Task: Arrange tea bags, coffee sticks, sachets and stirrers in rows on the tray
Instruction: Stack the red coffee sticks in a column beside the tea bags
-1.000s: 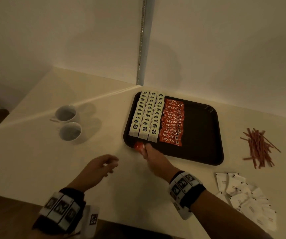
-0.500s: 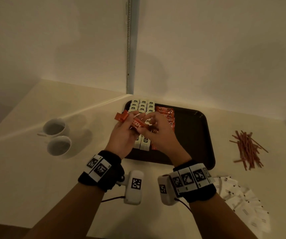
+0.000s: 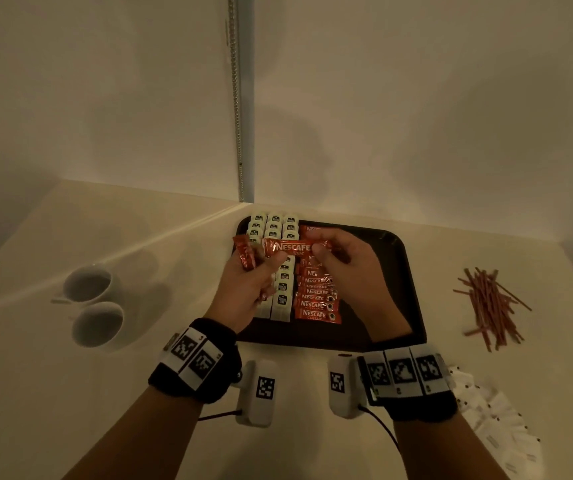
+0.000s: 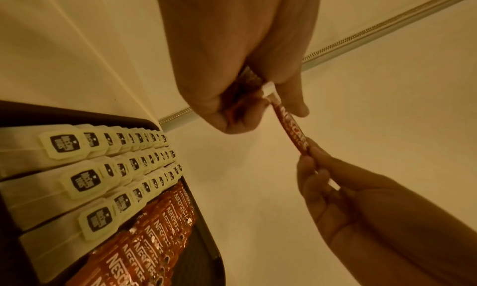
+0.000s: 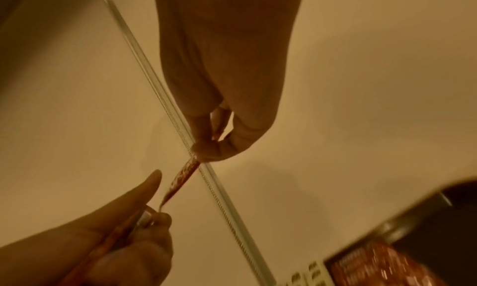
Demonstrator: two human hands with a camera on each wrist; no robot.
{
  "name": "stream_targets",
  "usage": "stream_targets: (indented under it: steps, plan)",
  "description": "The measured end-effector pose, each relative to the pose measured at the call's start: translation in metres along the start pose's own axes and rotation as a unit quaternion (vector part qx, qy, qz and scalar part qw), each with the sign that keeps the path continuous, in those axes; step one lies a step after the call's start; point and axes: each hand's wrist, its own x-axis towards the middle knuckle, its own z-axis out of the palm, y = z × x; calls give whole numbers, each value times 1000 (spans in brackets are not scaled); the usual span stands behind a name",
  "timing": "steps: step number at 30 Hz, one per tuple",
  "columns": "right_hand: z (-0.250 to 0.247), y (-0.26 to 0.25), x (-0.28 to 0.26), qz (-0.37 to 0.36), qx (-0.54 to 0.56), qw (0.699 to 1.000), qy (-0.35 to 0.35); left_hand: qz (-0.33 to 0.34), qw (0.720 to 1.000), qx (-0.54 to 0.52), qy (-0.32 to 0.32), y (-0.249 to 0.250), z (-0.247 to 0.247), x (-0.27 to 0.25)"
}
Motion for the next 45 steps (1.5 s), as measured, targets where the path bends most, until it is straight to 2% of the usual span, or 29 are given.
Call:
stream_targets:
  steps: [3,5,8,14,18,24,28,30,34,37,41,45]
  plan:
    - [-10,-11,4,-7,-9,1000,-16,-25,999,29,-10,3,-3,6]
    - [-14,-17,8,-19,-42,999,-21,-48,999,8,-16,2,-1,10]
    - [-16,-19,13,-14,-35,999,-26,-59,998,-25,-15,1,5,15]
    - [-16,-9,18,-7,-70,997,-23,-53,998,-8,22,4,13,23]
    - [-20,-1,20,11,-62,998,-1,-46,999,-11,25,5,14,25]
    - [-27,6,17,53,-5,996,-70,4,1000,24,19,10,8,24]
    - [-33,12,16,36,-88,991,-98,-7,998,66,-5,4,5,20]
    - [-38,20,14,35,-118,989,-86,-30,997,66,2,1,-1,19]
    - [-48,53,11,71,-158,984,-50,-62,990,109,66,-4,-18,17]
    - [-52,89,6,135,-182,971,-76,-87,986,102,95,-8,-27,15]
    - [-47,131,-6,209,-199,948,-130,-135,986,15,98,-7,-33,13]
    - [-42,150,-13,237,-191,947,-104,-145,985,17,97,-8,-38,10]
